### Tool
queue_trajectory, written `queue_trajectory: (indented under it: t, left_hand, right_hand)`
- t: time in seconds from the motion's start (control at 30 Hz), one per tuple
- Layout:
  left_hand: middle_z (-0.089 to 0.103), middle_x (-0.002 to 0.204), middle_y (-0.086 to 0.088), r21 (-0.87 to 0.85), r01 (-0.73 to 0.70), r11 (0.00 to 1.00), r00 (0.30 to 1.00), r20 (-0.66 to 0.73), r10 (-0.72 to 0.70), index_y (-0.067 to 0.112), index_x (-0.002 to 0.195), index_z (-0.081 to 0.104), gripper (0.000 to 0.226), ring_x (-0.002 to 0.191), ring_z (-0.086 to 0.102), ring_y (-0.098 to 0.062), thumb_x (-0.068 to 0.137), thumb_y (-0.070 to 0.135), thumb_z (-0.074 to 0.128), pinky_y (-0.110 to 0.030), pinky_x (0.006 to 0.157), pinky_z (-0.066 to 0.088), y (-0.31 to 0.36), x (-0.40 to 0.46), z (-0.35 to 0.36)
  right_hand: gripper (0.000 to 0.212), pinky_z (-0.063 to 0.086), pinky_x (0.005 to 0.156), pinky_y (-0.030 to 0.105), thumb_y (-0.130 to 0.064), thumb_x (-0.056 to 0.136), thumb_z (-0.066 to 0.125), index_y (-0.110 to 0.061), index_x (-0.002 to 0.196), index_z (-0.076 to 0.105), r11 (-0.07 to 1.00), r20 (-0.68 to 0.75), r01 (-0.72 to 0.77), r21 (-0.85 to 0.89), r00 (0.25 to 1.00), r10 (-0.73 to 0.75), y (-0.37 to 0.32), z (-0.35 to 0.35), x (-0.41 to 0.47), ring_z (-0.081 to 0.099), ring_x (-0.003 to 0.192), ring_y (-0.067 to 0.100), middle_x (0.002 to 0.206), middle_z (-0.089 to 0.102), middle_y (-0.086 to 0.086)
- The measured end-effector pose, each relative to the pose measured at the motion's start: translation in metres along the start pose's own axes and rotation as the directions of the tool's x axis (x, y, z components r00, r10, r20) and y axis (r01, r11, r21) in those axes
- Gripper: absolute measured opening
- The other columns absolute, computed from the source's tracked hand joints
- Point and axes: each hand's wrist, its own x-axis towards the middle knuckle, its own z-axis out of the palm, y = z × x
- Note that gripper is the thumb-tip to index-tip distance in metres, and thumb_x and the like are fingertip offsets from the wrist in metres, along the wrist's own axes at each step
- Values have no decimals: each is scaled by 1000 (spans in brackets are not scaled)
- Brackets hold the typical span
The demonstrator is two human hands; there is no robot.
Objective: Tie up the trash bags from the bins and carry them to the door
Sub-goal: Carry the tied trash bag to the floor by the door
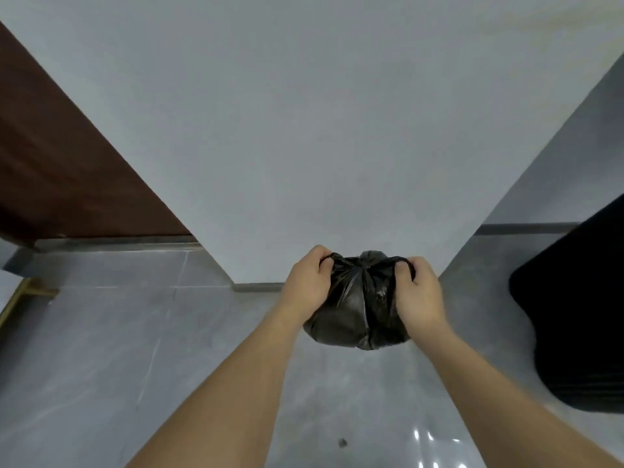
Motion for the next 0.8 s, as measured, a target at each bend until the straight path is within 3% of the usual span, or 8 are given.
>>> queue_trajectory:
  t: [0.2,0.4,0.57,0.7,0.8]
  left_hand:
    - [56,75,11,-47,-52,998,996,72,55,24,88,53,17,74,53,-11,101,22,43,-22,64,38,-100,86,172]
    - [59,79,5,-9,-72,997,992,107,72,21,93,56,14,79,55,-15,101,20,45,-25,70,38,-149,127,262]
    - [65,93,-2,66,-35,997,988,152,25,15,109,59,19,88,59,-20,102,20,42,-26,75,41,-163,135,283]
    - [66,115,-3,134,-27,991,989,149,7,18,123,57,27,107,60,-21,102,23,41,-27,90,44,-157,130,264]
    - [57,136,-2,252,-44,967,991,131,11,16,137,49,36,124,52,-21,104,27,38,-30,102,39,-143,120,227]
  right_hand:
    - [25,37,73,34,-25,102,41,-4,100,54,999,-117,-44,-14,992,42,179,41,102,54,87,28,91,58,9]
    - [22,42,84,37,-21,99,44,-7,108,59,992,-169,-128,-5,978,125,279,63,156,57,99,31,106,63,14]
    - [24,42,82,31,-18,93,49,-11,113,59,980,-133,-193,-53,974,184,303,66,162,55,94,23,107,63,8]
    - [37,44,100,41,-22,87,47,-9,119,61,960,-124,1,-281,992,-38,286,71,156,56,112,32,117,64,12]
    - [52,22,118,45,-27,90,36,-1,132,54,852,-20,137,-506,985,-170,257,74,148,43,133,32,139,54,17]
